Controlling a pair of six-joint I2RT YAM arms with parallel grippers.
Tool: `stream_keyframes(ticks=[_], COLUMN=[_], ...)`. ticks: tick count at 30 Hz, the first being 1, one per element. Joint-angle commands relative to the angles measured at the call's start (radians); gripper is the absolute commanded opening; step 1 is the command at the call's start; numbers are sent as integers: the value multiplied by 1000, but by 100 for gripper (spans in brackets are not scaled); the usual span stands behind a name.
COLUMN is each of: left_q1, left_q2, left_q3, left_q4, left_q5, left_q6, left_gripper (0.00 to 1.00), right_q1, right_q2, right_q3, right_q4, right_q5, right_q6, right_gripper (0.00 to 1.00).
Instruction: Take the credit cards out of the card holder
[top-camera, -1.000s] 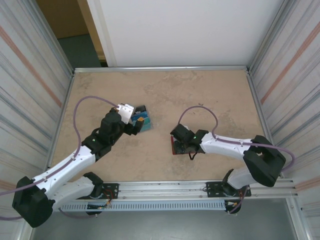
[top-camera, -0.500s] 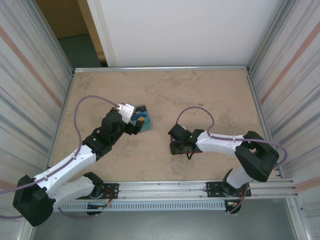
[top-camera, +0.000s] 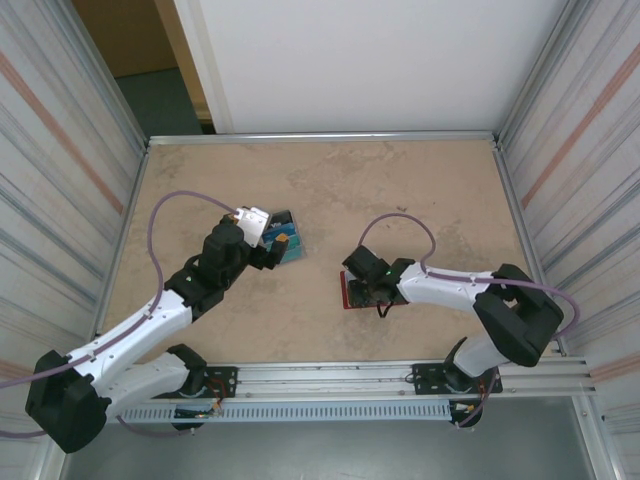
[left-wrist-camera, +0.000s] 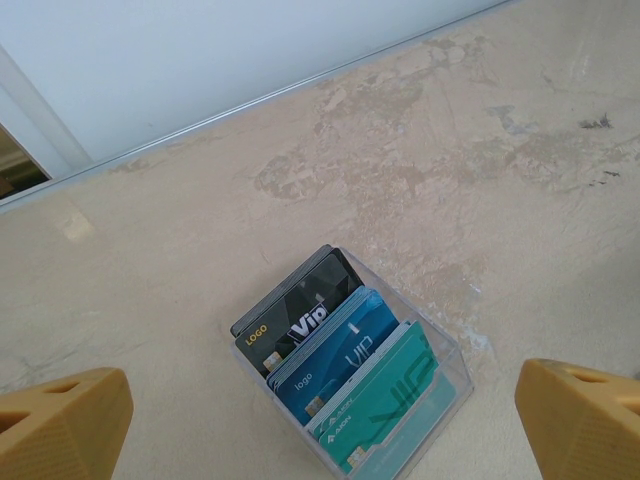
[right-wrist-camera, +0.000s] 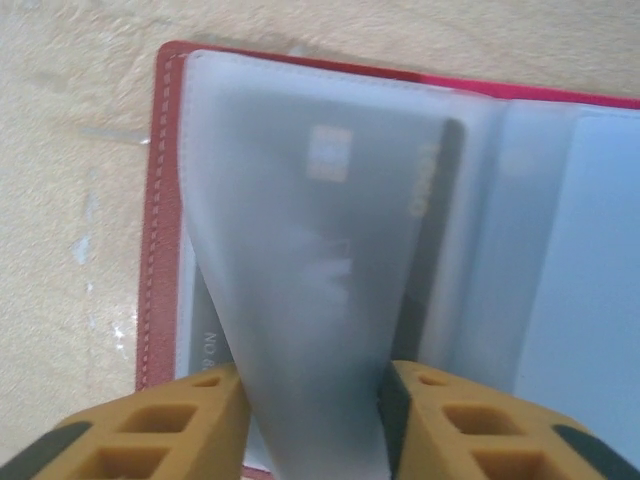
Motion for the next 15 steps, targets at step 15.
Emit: stream_keyframes(ticks=[15], left_q1=[-133], left_q2=[-67], left_q3=[-92], left_q4=[188], left_q5=[-87], left_q6=[12], left_gripper=[99], right_q1=[32], right_q2=[-36], right_q3=[-74], right_q4=[172], right_q5=[-288], right_q6=[-188], right_gripper=[15])
